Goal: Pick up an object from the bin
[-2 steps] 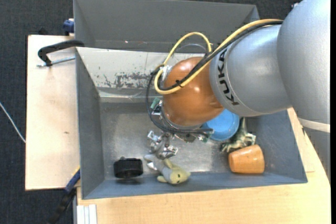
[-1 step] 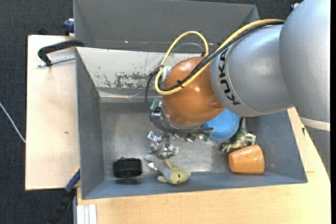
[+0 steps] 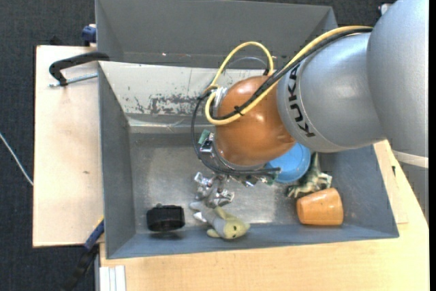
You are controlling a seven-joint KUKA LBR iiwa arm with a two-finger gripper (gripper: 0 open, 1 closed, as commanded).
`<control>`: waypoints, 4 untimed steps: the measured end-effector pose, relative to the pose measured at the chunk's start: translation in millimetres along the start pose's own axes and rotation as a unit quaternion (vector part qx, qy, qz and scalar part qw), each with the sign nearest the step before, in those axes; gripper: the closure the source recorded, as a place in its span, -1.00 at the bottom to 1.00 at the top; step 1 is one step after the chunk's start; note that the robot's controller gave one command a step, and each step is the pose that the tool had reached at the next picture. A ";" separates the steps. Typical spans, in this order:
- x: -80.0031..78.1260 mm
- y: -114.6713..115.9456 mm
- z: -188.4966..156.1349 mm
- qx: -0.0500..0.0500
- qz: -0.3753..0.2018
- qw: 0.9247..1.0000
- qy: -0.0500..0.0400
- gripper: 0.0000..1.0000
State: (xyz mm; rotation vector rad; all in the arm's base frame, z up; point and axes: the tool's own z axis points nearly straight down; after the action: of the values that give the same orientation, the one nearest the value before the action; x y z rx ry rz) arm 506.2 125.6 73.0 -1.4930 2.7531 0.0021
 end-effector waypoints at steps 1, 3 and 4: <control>-0.1 0.0 0.0 0.000 0.000 1.000 0.000 1.00; -1.0 4.6 0.1 0.000 -0.023 1.000 0.002 1.00; -0.1 8.4 -129.4 0.002 -0.037 0.999 -0.001 1.00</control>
Offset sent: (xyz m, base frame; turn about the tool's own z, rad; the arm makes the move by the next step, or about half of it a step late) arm 0.0000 0.0000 0.0000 0.0000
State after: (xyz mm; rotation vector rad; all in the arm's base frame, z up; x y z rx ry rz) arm 498.1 129.6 202.4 -1.5903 2.6927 -0.0035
